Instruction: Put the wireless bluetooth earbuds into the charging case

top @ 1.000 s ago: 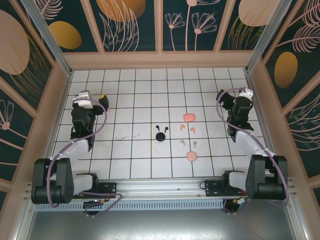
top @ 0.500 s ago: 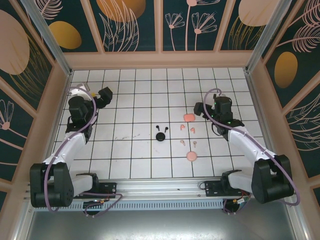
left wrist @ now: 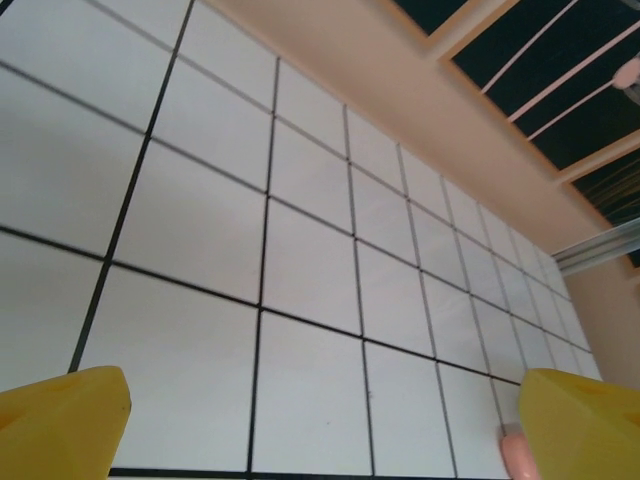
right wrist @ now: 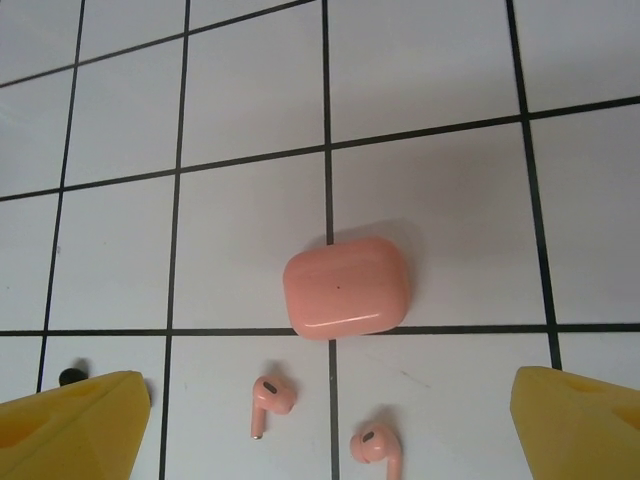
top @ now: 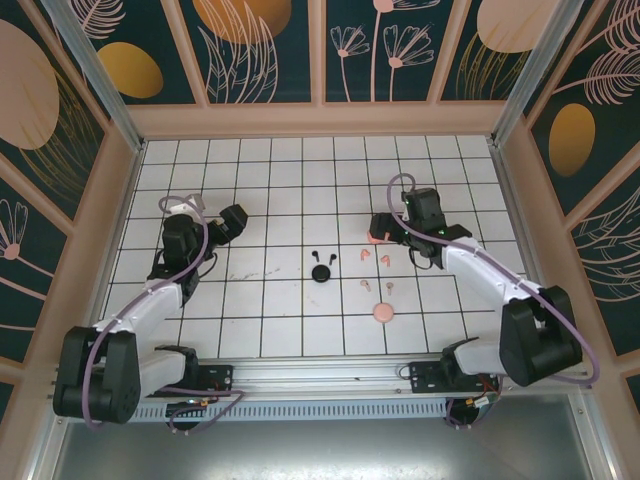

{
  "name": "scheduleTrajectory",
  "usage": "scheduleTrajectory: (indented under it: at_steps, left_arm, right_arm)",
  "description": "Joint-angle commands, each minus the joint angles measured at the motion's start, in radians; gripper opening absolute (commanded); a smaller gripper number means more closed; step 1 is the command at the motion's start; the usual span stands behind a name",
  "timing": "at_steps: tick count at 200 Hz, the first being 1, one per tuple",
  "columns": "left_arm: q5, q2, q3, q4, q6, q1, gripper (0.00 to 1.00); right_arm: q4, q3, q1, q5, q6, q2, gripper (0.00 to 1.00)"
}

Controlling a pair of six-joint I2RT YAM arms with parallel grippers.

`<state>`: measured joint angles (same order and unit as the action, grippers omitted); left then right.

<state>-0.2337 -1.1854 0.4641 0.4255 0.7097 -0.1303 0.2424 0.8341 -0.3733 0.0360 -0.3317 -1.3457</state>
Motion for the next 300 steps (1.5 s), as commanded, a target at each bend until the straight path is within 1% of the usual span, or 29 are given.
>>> scheduleTrajectory:
  at_steps: [1, 16, 30, 45, 66, 71, 100, 124, 159, 201, 269, 300]
  left_arm:
    - [0.027, -0.021, 0.062, -0.08, -0.005, -0.003, 0.99]
    - [0.059, -0.026, 0.086, -0.104, 0.021, -0.003, 0.99]
    - [0.09, -0.029, 0.107, -0.125, 0.047, -0.003, 0.99]
    - [0.147, -0.038, 0.132, -0.17, 0.098, -0.003, 0.99]
    - [0.196, -0.059, 0.169, -0.237, 0.138, -0.003, 0.99]
    - [0.207, -0.063, 0.173, -0.249, 0.147, -0.003, 0.99]
    - [0.218, -0.071, 0.173, -0.251, 0.171, -0.003, 0.99]
    - [0.227, -0.068, 0.164, -0.236, 0.179, -0.003, 0.99]
    - [0.234, -0.05, 0.139, -0.197, 0.182, -0.003, 0.99]
    - [0.24, -0.052, 0.127, -0.174, 0.172, -0.003, 0.99]
    - [0.212, -0.086, 0.111, -0.116, 0.185, -0.003, 0.99]
    - [0.207, -0.083, 0.111, -0.108, 0.185, -0.004, 0.99]
  right_arm:
    - [0.071, 0.074, -0.034, 0.044, 0.048, -0.043, 0.92]
    - [0.089, 0.11, -0.08, 0.034, 0.023, -0.069, 0.92]
    - [0.099, 0.135, -0.124, 0.022, -0.037, -0.092, 0.91]
    - [0.104, 0.152, -0.172, 0.001, -0.126, -0.113, 0.9]
    - [0.123, 0.173, -0.277, -0.046, -0.247, -0.135, 0.9]
    - [0.129, 0.177, -0.299, -0.076, -0.277, -0.139, 0.9]
    - [0.15, 0.186, -0.419, -0.148, -0.447, -0.167, 0.9]
    - [0.178, 0.203, -0.483, -0.195, -0.561, -0.203, 0.9]
    - [0.233, 0.23, -0.522, -0.243, -0.687, -0.261, 0.9]
    - [0.244, 0.281, -0.529, -0.203, -0.725, -0.335, 0.9]
    - [0.275, 0.391, -0.56, -0.174, -0.741, -0.465, 0.76]
    - [0.302, 0.426, -0.569, -0.18, -0.745, -0.512, 0.74]
